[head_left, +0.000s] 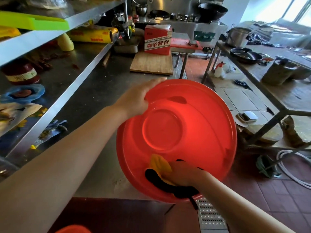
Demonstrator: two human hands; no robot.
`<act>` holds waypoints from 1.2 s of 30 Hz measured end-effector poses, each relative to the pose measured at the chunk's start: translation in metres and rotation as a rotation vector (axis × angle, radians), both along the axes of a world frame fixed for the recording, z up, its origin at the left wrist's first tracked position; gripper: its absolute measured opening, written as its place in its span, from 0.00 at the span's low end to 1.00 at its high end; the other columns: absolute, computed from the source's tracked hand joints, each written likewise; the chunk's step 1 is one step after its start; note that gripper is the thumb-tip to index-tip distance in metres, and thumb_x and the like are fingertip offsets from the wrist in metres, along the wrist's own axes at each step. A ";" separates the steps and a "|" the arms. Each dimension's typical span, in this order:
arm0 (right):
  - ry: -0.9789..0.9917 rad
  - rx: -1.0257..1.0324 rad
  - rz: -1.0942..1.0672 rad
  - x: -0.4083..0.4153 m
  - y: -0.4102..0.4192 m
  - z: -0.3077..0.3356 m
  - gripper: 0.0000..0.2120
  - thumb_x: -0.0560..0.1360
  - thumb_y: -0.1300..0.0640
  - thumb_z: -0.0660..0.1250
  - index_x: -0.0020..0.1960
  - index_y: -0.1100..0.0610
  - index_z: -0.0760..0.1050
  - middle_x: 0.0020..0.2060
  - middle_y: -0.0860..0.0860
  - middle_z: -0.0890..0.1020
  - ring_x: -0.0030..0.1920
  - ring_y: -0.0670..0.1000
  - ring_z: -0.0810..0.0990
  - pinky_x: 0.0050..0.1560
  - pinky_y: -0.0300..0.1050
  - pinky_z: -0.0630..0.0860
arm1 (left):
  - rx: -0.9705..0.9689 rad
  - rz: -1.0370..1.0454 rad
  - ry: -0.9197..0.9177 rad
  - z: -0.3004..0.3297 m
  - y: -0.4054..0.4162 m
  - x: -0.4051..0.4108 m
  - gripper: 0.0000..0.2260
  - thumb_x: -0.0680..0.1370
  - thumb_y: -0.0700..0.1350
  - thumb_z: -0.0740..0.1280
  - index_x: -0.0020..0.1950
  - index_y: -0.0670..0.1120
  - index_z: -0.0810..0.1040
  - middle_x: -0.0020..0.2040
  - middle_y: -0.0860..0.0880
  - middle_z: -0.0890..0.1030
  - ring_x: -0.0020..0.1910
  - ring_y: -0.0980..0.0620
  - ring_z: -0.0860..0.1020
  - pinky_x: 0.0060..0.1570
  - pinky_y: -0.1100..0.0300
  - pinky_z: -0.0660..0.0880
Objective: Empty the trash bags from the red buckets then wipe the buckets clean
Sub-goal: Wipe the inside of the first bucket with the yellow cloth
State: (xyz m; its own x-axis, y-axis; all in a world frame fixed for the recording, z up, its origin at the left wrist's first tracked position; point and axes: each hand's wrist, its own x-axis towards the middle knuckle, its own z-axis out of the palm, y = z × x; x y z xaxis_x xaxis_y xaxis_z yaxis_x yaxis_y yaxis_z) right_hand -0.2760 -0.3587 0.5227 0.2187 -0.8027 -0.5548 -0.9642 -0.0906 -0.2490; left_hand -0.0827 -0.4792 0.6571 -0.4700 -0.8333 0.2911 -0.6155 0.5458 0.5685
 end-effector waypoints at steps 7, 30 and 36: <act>0.027 -0.023 0.060 -0.021 0.049 0.031 0.24 0.76 0.32 0.58 0.61 0.49 0.72 0.58 0.52 0.79 0.58 0.57 0.77 0.54 0.49 0.73 | 0.081 0.002 0.030 0.002 -0.004 0.002 0.34 0.75 0.31 0.64 0.76 0.59 0.65 0.72 0.54 0.71 0.68 0.56 0.71 0.68 0.62 0.67; 0.014 -0.021 -0.089 0.018 -0.003 -0.058 0.31 0.79 0.33 0.48 0.60 0.55 0.77 0.57 0.58 0.82 0.58 0.59 0.80 0.57 0.54 0.75 | 0.042 -0.134 -0.146 0.023 0.010 -0.019 0.39 0.72 0.32 0.63 0.74 0.67 0.64 0.72 0.60 0.70 0.69 0.59 0.69 0.68 0.57 0.68; 0.114 -0.052 -0.115 0.022 -0.033 -0.090 0.25 0.80 0.38 0.53 0.67 0.53 0.70 0.61 0.56 0.79 0.60 0.59 0.78 0.56 0.53 0.73 | -0.056 -0.192 -0.163 0.020 0.023 -0.024 0.36 0.73 0.34 0.63 0.74 0.66 0.65 0.72 0.60 0.71 0.70 0.58 0.69 0.68 0.56 0.68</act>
